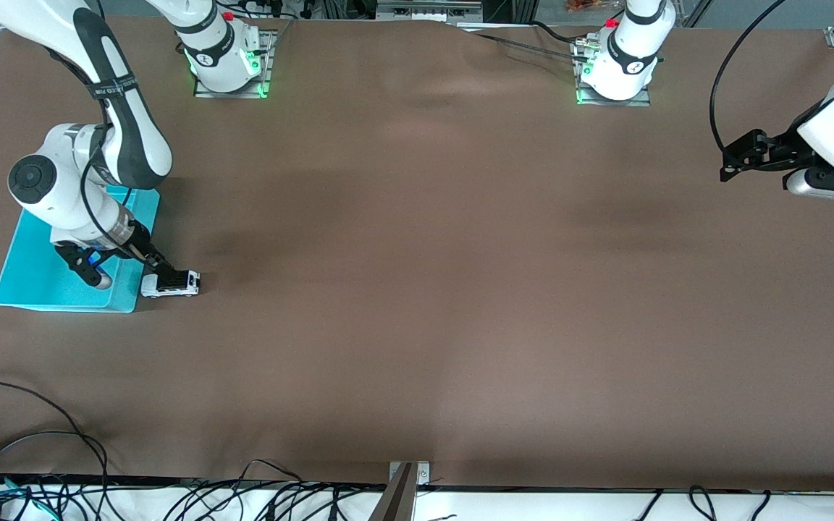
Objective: Wind and store white jeep toy
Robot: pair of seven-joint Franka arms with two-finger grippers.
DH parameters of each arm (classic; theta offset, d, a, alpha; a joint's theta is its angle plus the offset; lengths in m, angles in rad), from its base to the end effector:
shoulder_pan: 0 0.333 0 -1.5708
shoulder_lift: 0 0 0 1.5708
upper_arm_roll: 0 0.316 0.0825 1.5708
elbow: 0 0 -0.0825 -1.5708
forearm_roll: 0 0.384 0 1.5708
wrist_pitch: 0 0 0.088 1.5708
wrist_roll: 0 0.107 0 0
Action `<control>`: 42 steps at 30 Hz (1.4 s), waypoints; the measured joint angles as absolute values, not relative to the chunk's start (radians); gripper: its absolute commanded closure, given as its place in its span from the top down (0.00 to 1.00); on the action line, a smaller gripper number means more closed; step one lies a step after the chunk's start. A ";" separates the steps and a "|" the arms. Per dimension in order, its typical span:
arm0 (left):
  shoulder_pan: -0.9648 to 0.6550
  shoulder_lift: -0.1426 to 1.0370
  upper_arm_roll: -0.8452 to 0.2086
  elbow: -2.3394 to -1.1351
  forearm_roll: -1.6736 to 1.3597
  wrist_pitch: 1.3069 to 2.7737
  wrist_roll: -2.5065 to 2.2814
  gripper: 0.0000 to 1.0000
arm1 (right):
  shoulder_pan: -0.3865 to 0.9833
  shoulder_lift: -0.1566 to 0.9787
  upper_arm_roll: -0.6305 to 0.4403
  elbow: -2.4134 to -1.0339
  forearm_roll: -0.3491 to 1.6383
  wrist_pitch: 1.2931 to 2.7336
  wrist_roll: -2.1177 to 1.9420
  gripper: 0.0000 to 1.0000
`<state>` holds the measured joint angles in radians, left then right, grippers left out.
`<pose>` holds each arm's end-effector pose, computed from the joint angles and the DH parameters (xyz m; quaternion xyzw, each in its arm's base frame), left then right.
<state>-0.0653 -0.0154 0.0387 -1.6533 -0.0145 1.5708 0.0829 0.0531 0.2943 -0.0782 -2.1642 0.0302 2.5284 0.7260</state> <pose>0.5467 -0.0159 0.5941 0.9979 -0.0545 -0.0333 0.0085 0.5721 -0.0143 0.2656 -0.9260 0.3758 -0.0341 0.0102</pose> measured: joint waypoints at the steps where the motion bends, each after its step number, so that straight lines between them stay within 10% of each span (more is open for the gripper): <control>1: -0.065 -0.015 0.039 -1.653 -0.015 1.571 0.083 1.00 | 0.053 0.298 -0.078 -2.164 0.030 2.540 0.760 1.00; 42: -0.070 -0.014 0.038 -1.644 -0.015 1.571 0.068 1.00 | 0.059 0.447 -0.075 -2.164 0.030 2.736 1.194 1.00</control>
<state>-0.0696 -0.0140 0.0376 -1.6443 -0.0145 1.5709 0.0681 0.0591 0.4470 -0.0754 -2.1645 0.0303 2.7361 1.1937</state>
